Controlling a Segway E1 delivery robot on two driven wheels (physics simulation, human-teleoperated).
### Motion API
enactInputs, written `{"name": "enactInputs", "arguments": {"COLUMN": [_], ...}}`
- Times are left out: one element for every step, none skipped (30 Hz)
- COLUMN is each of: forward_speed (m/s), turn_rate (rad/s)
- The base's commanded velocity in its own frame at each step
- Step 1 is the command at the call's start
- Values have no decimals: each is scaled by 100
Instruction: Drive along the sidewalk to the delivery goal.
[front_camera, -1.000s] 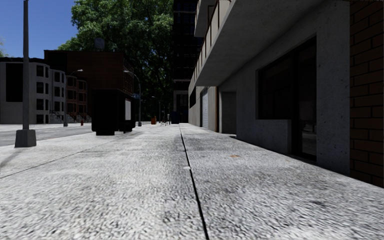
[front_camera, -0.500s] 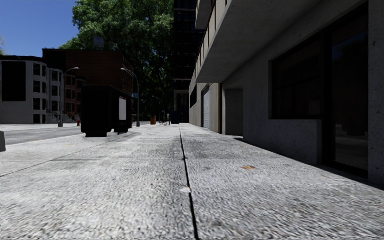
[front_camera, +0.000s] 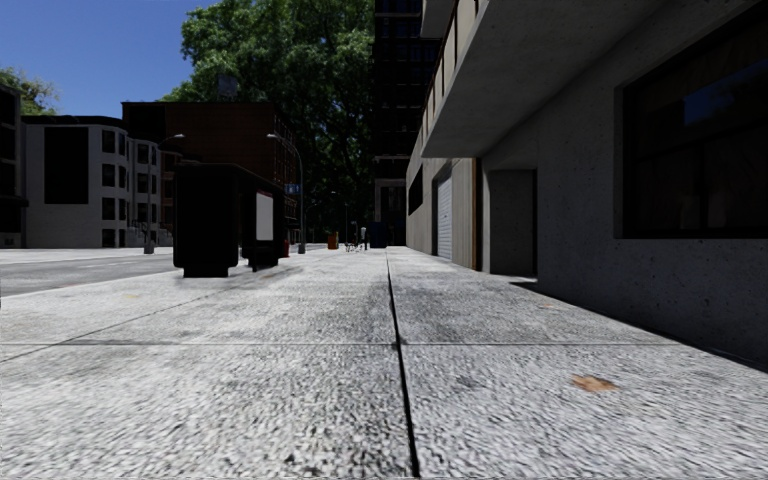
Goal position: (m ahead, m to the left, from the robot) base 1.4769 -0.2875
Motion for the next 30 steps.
{"name": "enactInputs", "arguments": {"forward_speed": [200, 200, 200, 200, 200, 200, 200, 200, 200, 200, 200, 200, 200, 200, 200, 198, 198, 74, 0, 0, 0, 0, 0, 0, 0, 0, 0, 0, 0, 0], "turn_rate": [0, 0, 0, 0, 0, 0, 0, 0, 0, 0, 0, 0, 0, 0, 0, 0, 0, 0, 0, 0, 0, 0, 0, 0, 0, 0, 0, 0, 0, 0]}}
